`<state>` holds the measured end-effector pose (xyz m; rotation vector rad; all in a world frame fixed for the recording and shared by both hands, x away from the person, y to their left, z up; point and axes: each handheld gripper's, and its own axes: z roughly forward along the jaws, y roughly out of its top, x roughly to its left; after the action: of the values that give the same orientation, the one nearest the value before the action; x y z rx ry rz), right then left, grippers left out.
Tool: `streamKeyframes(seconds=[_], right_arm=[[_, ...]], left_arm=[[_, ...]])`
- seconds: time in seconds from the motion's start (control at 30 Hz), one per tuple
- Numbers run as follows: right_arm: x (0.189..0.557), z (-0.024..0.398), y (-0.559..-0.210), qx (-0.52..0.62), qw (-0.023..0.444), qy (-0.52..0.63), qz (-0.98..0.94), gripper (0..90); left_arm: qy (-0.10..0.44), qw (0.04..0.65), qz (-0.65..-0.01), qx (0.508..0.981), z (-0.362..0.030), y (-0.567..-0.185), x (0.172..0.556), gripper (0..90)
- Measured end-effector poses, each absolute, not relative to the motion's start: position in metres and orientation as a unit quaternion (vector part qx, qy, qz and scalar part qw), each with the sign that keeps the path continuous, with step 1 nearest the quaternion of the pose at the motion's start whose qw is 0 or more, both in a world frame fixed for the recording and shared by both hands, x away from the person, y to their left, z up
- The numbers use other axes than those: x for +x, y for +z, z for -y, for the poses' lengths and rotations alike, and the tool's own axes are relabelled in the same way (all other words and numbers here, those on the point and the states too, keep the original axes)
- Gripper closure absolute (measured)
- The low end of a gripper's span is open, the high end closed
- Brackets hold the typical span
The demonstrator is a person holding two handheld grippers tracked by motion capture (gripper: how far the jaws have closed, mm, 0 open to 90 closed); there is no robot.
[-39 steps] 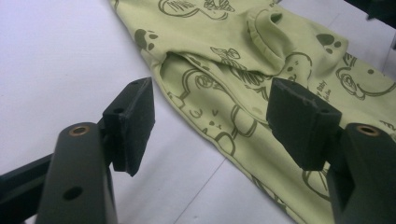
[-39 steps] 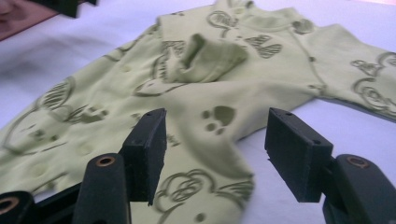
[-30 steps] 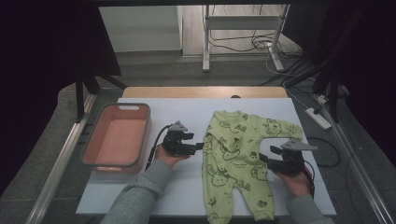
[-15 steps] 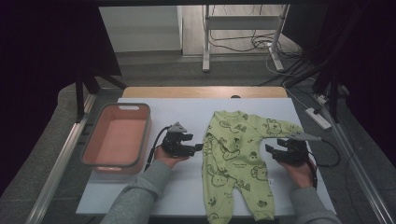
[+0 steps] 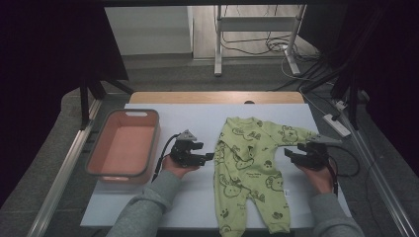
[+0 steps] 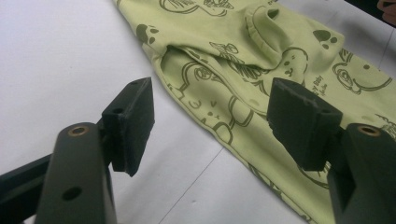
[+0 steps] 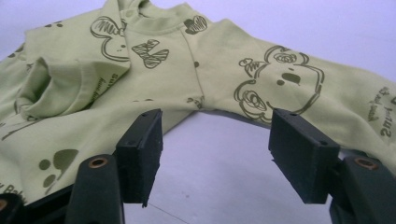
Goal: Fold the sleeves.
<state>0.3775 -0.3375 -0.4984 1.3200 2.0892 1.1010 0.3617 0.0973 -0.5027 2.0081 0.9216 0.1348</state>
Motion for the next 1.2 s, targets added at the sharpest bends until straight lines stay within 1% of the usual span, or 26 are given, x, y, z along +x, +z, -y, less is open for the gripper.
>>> streamKeyframes(seconds=[0.2,0.3,0.63,1.2], right_arm=[[0.380,0.343,-0.499,0.481,0.222,0.391,-0.752,34.7],[0.382,0.347,-0.495,0.481,0.239,0.381,-0.752,34.1],[0.391,0.369,-0.490,0.512,0.259,0.375,-0.728,33.8],[0.414,0.392,-0.498,0.558,0.267,0.332,-0.712,35.4]], left_arm=[[0.050,0.445,-0.373,0.813,-0.097,-0.504,0.362,32.0],[0.052,0.444,-0.371,0.814,-0.097,-0.504,0.362,32.0],[0.054,0.444,-0.373,0.813,-0.097,-0.505,0.361,31.7],[0.057,0.447,-0.373,0.811,-0.098,-0.503,0.360,31.8]])
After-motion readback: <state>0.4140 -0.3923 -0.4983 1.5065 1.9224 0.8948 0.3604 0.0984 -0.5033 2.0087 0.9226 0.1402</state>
